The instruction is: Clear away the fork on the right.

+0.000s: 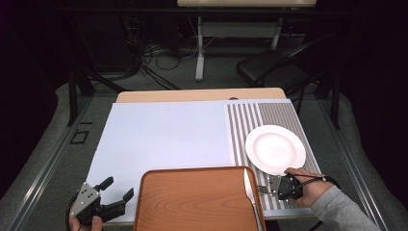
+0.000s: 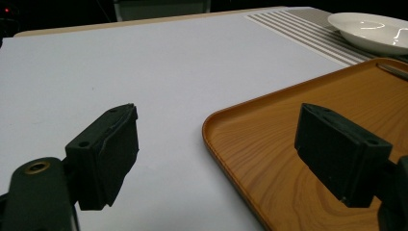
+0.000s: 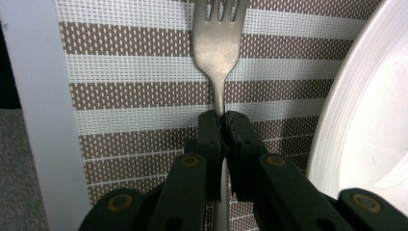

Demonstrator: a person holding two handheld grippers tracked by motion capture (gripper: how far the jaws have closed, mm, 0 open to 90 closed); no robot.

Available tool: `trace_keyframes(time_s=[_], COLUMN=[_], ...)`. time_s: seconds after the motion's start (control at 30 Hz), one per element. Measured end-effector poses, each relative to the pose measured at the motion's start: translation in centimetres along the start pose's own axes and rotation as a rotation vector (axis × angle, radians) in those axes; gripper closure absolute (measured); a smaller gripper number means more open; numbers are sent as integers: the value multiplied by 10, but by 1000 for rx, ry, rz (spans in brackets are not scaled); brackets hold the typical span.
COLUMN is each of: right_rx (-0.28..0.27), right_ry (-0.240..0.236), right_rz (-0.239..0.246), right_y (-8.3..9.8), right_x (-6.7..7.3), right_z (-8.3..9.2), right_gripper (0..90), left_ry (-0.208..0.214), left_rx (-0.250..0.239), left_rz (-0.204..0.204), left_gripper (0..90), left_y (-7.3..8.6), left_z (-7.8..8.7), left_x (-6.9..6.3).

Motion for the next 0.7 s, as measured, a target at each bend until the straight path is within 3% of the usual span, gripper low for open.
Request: trace_keyframes(time_s=[0.23,0.47,0.7], right_rx=[-12,-32,-44], right_ry=[7,10,20], right_rz=[-21,-96,-131], right_y=[1,2,0], right_x=[-1,-3,-5], right_z=[2,7,12], right_gripper=[858,859,859], left_ry=[0,1,-1], left_rx=[1,2,0], left_rz=[0,-2,2], left_gripper=[155,155,155], left_y=[0,0,0], left_z=[0,-1,0], left_x=[0,0,0])
Point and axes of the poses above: each handheld gripper's, and its own axes: z roughly backward along the jaws, y roughly out of its underside, x roughly to its left, the point moved 5 cm from there along -z, roughly forward along the jaws, and after that the axes turned 14 degrees about -z, right-handed, at the moved point
